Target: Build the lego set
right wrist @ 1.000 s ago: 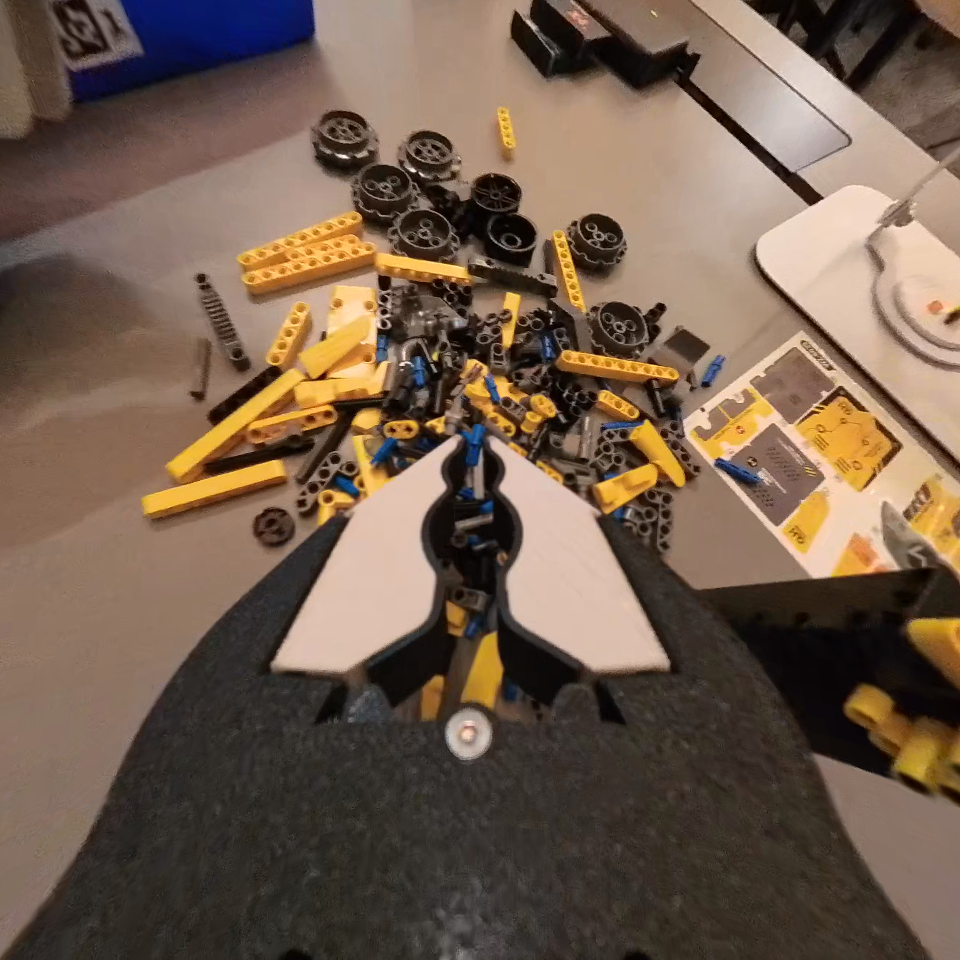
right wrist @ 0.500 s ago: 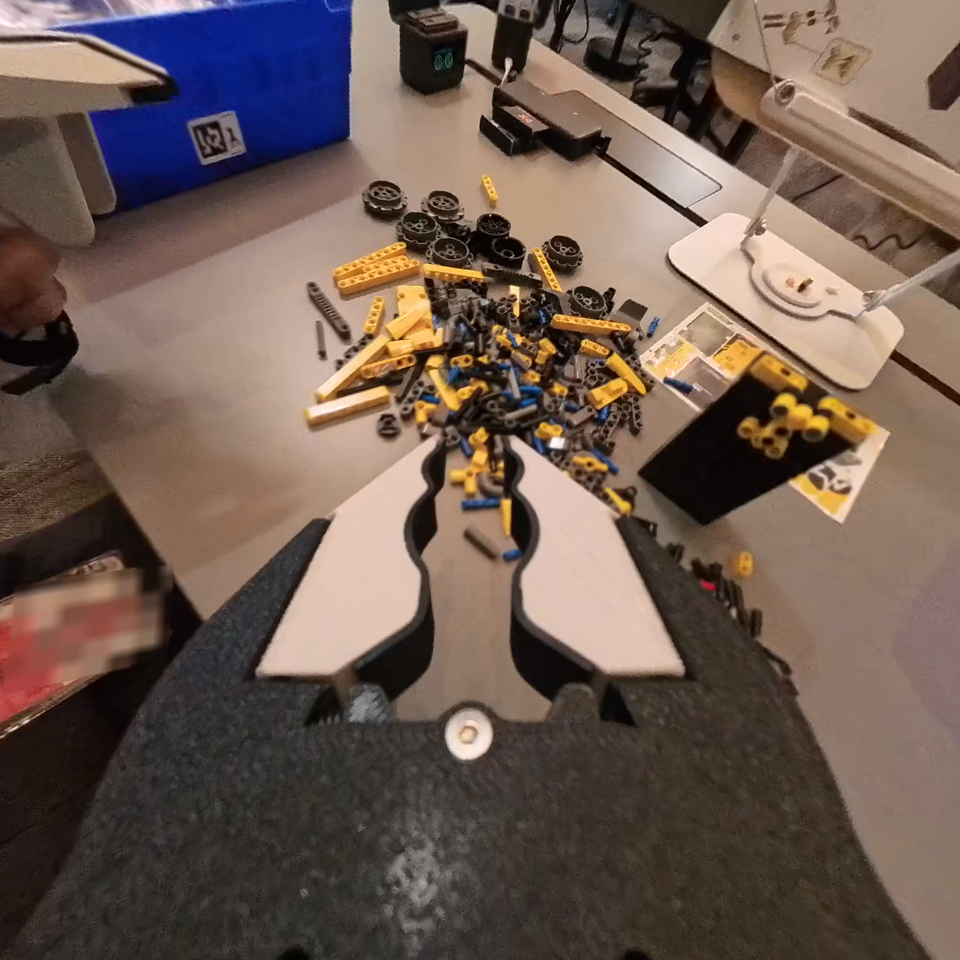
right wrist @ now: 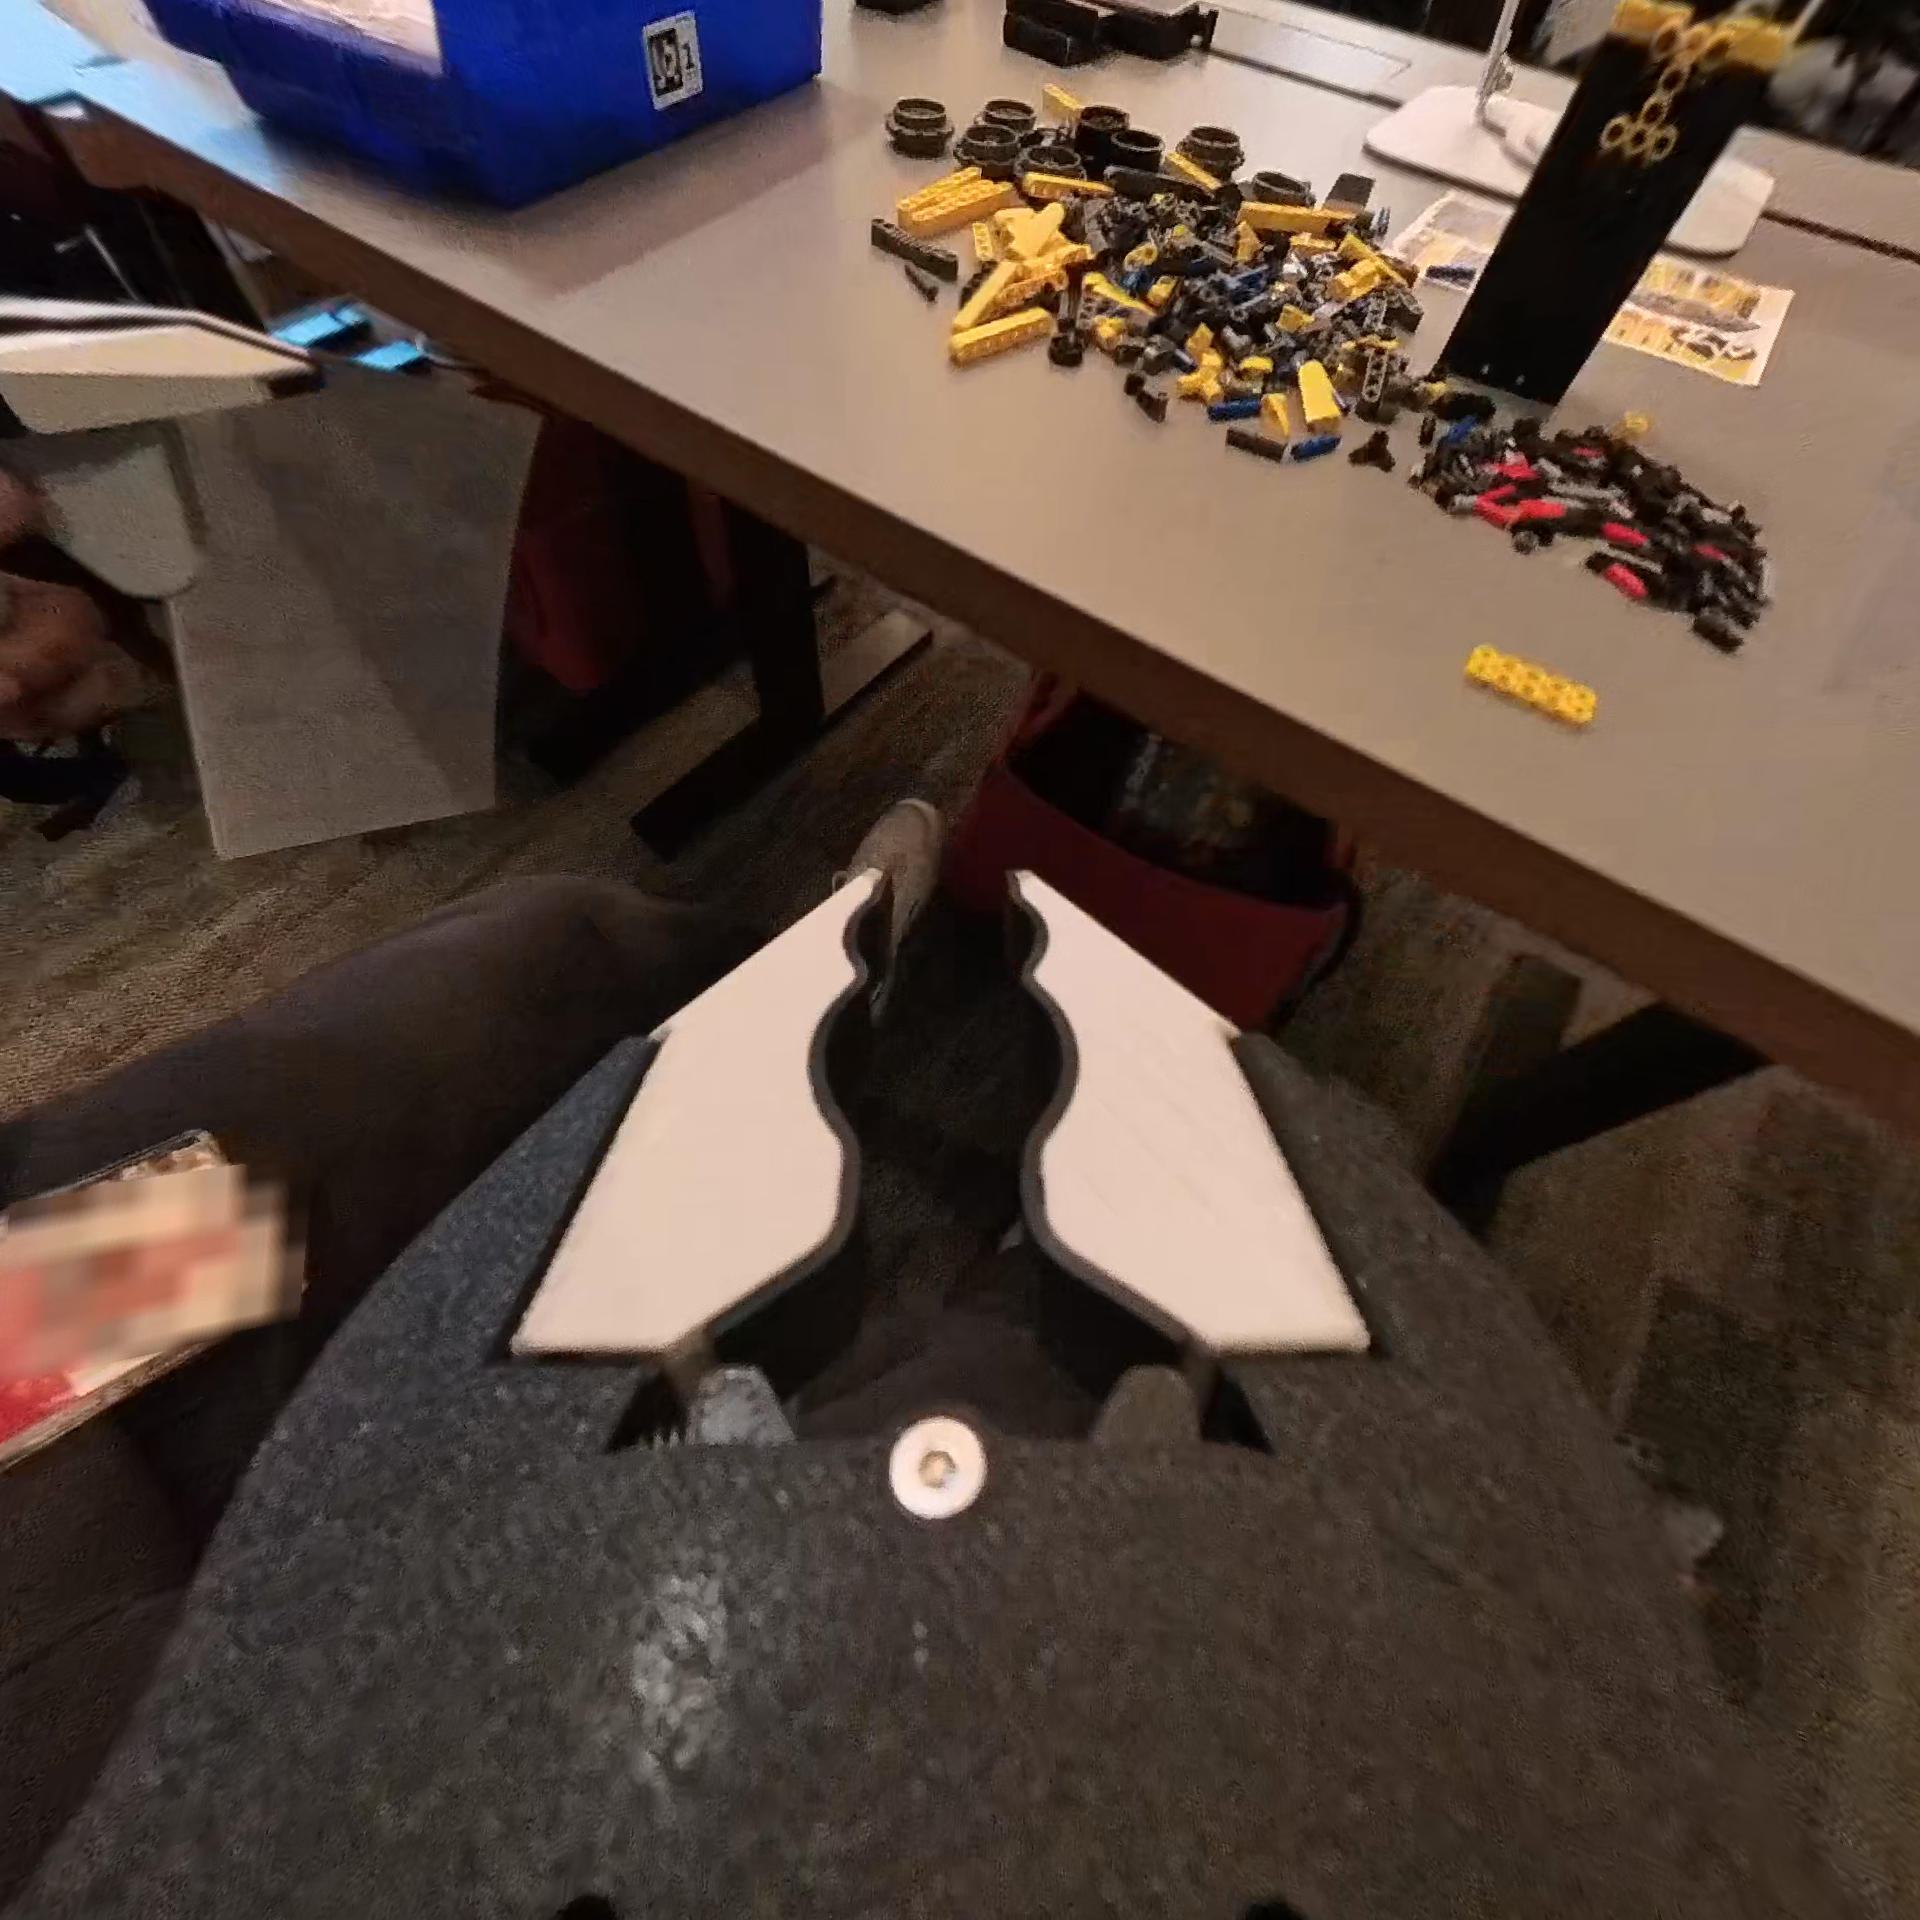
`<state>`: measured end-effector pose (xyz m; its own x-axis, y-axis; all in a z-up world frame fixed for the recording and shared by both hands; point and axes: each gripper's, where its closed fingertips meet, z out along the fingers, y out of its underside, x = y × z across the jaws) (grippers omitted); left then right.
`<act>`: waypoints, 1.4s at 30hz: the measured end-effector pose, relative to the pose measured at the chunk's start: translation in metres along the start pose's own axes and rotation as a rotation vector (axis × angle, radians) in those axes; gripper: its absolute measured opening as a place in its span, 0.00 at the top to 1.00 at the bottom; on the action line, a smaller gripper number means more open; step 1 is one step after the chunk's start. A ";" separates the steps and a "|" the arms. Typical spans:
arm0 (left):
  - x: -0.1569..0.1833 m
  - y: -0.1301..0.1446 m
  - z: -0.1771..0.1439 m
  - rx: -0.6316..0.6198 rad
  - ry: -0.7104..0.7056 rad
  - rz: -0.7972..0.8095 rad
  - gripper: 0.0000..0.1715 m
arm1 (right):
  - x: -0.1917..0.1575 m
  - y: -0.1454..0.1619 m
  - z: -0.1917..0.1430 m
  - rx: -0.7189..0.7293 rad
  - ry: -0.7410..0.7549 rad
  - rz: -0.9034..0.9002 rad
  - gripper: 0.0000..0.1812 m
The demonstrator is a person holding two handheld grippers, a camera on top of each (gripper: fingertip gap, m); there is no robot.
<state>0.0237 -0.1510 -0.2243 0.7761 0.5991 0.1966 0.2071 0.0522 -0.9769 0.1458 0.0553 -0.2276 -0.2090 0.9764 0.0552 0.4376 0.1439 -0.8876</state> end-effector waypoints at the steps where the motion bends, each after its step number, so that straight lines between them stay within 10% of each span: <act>1: 0.006 0.006 -0.011 -0.009 0.007 -0.001 0.96 | -0.008 0.007 -0.011 0.005 0.004 0.012 0.89; 10: 0.041 0.059 -0.072 -0.155 0.067 0.005 0.96 | -0.039 0.058 -0.064 0.035 0.051 0.083 0.89; 17: 0.076 0.131 -0.087 -0.490 0.065 0.289 0.95 | -0.001 0.055 -0.060 0.186 0.213 0.175 0.84; 21: 0.137 0.155 -0.077 -0.540 0.257 0.105 0.95 | 0.032 0.040 -0.046 0.223 0.329 0.069 0.74; 26: 0.170 0.214 -0.032 -0.696 0.338 0.028 0.84 | 0.098 0.070 -0.010 0.169 0.487 -0.082 0.70; 31: 0.168 0.317 0.100 -0.905 0.357 0.117 0.66 | 0.166 0.153 0.015 0.092 0.506 0.058 0.70; 37: 0.053 0.501 0.273 -0.908 0.136 0.337 0.66 | 0.218 0.247 0.004 -0.078 0.480 0.195 0.70; 42: -0.101 0.623 0.299 -1.054 -0.104 0.466 0.71 | 0.279 0.255 -0.036 -0.142 0.601 0.199 0.71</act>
<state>-0.1039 0.0595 -0.8777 0.8655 0.4502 -0.2198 0.3456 -0.8542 -0.3886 0.2307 0.3707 -0.4222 0.3956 0.9008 0.1790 0.5376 -0.0692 -0.8403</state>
